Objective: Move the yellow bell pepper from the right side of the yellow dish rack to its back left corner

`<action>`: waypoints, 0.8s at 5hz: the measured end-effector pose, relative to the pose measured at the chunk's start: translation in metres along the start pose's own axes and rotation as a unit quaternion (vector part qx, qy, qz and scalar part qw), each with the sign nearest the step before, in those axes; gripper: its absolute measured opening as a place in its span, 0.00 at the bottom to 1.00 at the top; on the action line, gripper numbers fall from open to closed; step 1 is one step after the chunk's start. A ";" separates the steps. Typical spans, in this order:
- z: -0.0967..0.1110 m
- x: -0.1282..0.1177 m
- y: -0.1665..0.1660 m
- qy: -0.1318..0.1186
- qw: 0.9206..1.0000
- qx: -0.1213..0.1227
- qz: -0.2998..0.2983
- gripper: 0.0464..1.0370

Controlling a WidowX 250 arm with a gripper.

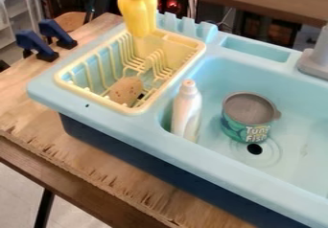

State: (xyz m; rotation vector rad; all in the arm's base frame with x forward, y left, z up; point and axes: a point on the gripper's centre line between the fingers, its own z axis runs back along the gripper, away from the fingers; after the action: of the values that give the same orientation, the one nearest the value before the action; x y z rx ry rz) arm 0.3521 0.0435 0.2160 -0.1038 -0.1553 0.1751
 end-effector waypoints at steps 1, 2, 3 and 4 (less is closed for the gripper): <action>-0.019 0.008 0.011 0.031 0.999 0.009 0.023 0.08; -0.031 0.008 0.013 0.049 0.998 0.014 0.037 0.08; -0.034 0.007 0.010 0.051 0.998 0.016 0.037 0.08; -0.039 0.007 0.006 0.051 0.998 0.021 0.024 0.10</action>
State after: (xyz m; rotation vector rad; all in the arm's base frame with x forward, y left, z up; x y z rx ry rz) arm 0.3640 0.0469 0.1776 -0.0744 -0.0470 0.2209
